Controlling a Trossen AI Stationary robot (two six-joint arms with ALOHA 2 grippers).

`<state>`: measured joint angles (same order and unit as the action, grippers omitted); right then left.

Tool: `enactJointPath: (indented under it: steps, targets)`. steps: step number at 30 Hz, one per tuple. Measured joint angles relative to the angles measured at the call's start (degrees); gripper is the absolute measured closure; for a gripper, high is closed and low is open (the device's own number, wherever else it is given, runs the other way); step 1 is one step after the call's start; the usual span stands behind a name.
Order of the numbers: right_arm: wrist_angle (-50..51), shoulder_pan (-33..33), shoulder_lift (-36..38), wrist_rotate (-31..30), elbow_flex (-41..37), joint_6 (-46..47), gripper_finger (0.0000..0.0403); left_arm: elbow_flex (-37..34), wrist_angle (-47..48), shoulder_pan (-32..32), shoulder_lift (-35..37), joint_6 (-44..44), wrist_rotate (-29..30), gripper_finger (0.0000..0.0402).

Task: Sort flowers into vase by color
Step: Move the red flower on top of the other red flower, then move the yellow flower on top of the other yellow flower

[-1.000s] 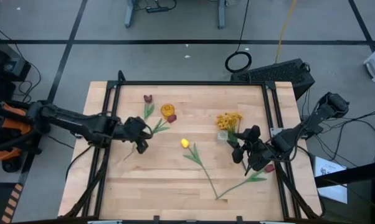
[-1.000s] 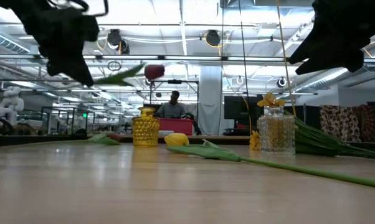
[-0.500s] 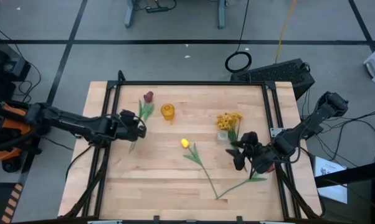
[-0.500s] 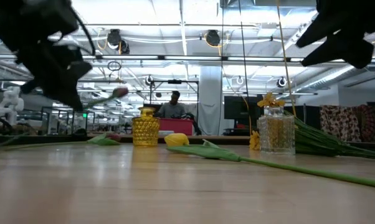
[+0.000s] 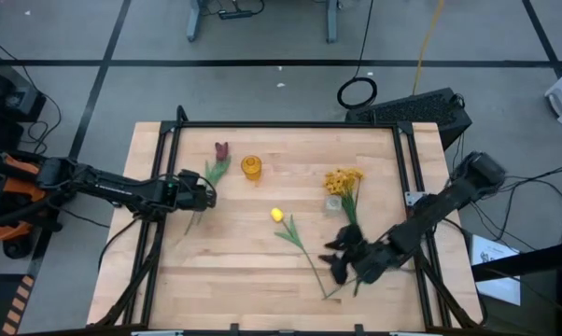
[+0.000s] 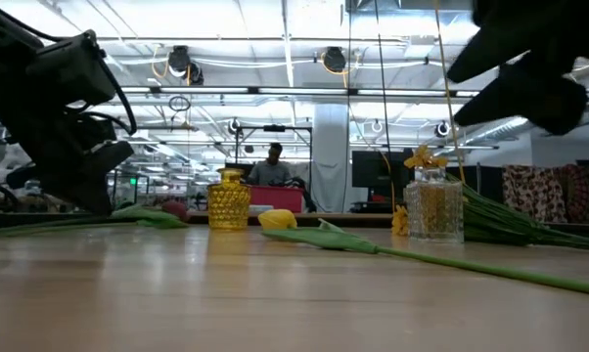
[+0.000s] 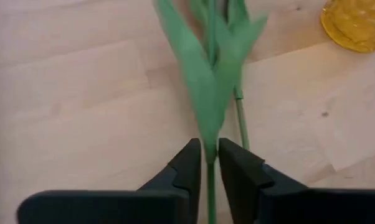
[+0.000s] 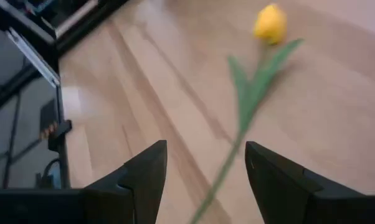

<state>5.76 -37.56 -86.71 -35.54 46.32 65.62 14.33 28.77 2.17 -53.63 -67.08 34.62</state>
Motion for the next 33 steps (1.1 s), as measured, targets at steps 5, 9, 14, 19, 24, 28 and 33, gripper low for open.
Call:
enactJointPath:
  steps: [5,9,14,19,24,28,33]
  targets:
    - [6.89,1.67,-13.38,-0.32,11.01,-2.04,0.0205,0.0,-1.07,0.0,0.0,-0.05,0.61,0.0277]
    - [14.92,1.88,-21.5,0.0,19.43,1.01,0.0222,1.09,-1.27,0.04,0.13,0.09,0.0,0.0255]
    - [24.01,2.39,-27.49,-0.2,26.27,8.16,0.0243,4.12,-1.33,0.09,0.17,3.56,-0.59,0.0241]
    - [24.52,4.33,-31.06,2.1,28.44,9.2,0.026,6.62,-1.31,0.39,0.17,7.56,-2.09,0.0235]
    - [24.28,5.82,-33.13,3.14,28.86,9.41,0.028,7.3,-1.28,2.58,0.17,10.29,-6.16,0.0234]
    - [24.49,6.6,-33.62,5.7,29.01,10.15,0.0316,7.3,-1.23,4.97,0.17,10.46,-8.68,0.0234]
    - [24.17,6.58,-33.35,6.0,28.95,10.26,0.0373,7.3,-1.3,8.25,0.17,9.92,-9.06,0.0234]
